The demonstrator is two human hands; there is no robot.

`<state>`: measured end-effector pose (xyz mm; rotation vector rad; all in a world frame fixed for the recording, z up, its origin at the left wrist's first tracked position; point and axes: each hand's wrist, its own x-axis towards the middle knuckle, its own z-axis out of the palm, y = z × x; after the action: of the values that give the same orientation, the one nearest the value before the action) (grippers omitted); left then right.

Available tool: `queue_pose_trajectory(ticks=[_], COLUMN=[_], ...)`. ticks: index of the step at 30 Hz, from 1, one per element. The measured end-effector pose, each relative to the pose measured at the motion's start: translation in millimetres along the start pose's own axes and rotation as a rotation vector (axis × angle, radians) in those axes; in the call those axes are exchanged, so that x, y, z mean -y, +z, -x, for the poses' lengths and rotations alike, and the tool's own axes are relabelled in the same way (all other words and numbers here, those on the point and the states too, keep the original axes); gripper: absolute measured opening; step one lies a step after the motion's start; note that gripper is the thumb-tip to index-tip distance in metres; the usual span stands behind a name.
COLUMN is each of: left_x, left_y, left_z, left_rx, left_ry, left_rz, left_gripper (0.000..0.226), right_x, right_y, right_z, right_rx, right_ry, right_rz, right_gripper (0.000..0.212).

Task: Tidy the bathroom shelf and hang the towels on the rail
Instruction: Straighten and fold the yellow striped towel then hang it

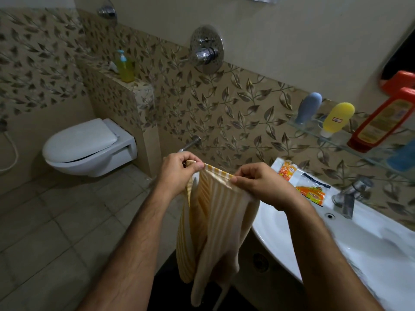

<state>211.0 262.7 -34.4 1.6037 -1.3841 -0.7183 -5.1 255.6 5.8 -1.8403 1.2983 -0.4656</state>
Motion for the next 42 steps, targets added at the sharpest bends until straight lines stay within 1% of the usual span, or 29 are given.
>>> queue_pose_trajectory(ticks=[2, 3, 4, 6, 7, 8, 10, 12, 14, 16, 19, 20, 21, 23, 26, 28, 30, 32, 36, 38, 40, 42], left_x=[-2.2, -4.8, -8.2, -17.6, -22.9, -26.8, -31.4, -30.3, -25.8, -23.3, -18.4, -16.0, -13.0, -12.6, -21.9, -26.5, -26.6, -24.3, -18.8, -15.9, -14.1, -12.6], left_y=[-0.9, -1.0, -0.9, 1.9, 4.1, 6.9, 12.3, 15.4, 15.5, 16.6, 14.0, 10.6, 6.7, 2.4, 9.5, 15.5, 16.8, 13.9, 17.6, 23.3, 25.4, 24.1], left_z=[0.6, 1.9, 4.0, 9.6, 12.5, 14.9, 17.0, 15.3, 11.0, 8.0, 2.4, 0.4, -2.0, -3.1, 8.4, 15.3, 18.8, 19.3, 21.0, 20.1, 18.7, 17.1], left_rx=[-0.02, -0.007, 0.039, 0.205, 0.281, 0.336, 0.38, 0.354, 0.319, 0.269, 0.085, 0.032, 0.016, 0.099, 0.268, 0.348, 0.416, 0.444, 0.444, 0.383, 0.269, 0.177], left_ry=[-0.012, -0.016, -0.019, -0.012, 0.0, 0.008, 0.012, 0.003, 0.011, 0.033, 0.0, -0.016, -0.035, -0.059, -0.039, -0.01, 0.015, 0.016, -0.043, -0.068, -0.083, -0.096], left_rz=[0.001, 0.025, 0.072, 0.206, 0.261, 0.298, 0.321, 0.297, 0.229, 0.16, 0.103, 0.1, 0.11, 0.149, 0.277, 0.37, 0.425, 0.476, 0.55, 0.533, 0.456, 0.283], left_gripper=[0.002, 0.005, 0.013, 0.033, 0.039, 0.04, 0.032, 0.017, 0.009, 0.006, 0.006, 0.007, 0.008, 0.006, 0.024, 0.032, 0.035, 0.037, 0.037, 0.031, 0.017, 0.005], right_x=[2.0, 2.1, 2.5, 3.3, 4.0, 4.1, 3.8, 2.3, 0.6, -1.0, -4.9, -5.9, -5.8, -6.3, -6.1, -6.4, -7.2, -8.7, -9.5, -6.4, -3.9, -2.8], right_y=[-8.4, -9.8, -9.2, -4.6, -1.3, 2.0, 5.8, 5.8, 4.4, 1.8, -4.6, -8.0, -12.1, -17.8, -13.6, -4.3, 5.0, 11.0, 21.4, 26.7, 28.8, 29.9], right_z=[1.9, -0.1, -3.4, -8.9, -10.8, -12.1, -11.7, -10.2, -6.9, -1.3, 11.5, 15.6, 19.2, 20.5, 11.0, 4.1, -1.6, -7.9, -17.1, -18.2, -17.1, -16.2], right_rx=[-0.011, -0.031, -0.057, -0.101, -0.101, -0.089, -0.069, -0.094, -0.106, -0.055, 0.01, 0.007, -0.009, -0.081, -0.187, -0.193, -0.189, -0.233, -0.345, -0.406, -0.401, -0.317], right_ry=[-0.015, -0.031, -0.055, -0.11, -0.14, -0.171, -0.219, -0.239, -0.203, -0.129, -0.046, -0.037, -0.036, -0.06, -0.111, -0.137, -0.151, -0.141, -0.1, -0.091, -0.095, -0.083], right_rz=[0.04, 0.07, 0.093, 0.11, 0.107, 0.097, 0.08, 0.088, 0.028, -0.072, -0.029, -0.023, -0.027, -0.018, -0.006, -0.033, -0.056, -0.054, 0.054, 0.147, 0.204, 0.192], right_gripper=[0.019, 0.018, 0.018, 0.017, 0.015, 0.014, 0.011, 0.012, 0.014, 0.014, 0.013, 0.014, 0.014, 0.015, 0.016, 0.016, 0.016, 0.016, 0.016, 0.017, 0.016, 0.015])
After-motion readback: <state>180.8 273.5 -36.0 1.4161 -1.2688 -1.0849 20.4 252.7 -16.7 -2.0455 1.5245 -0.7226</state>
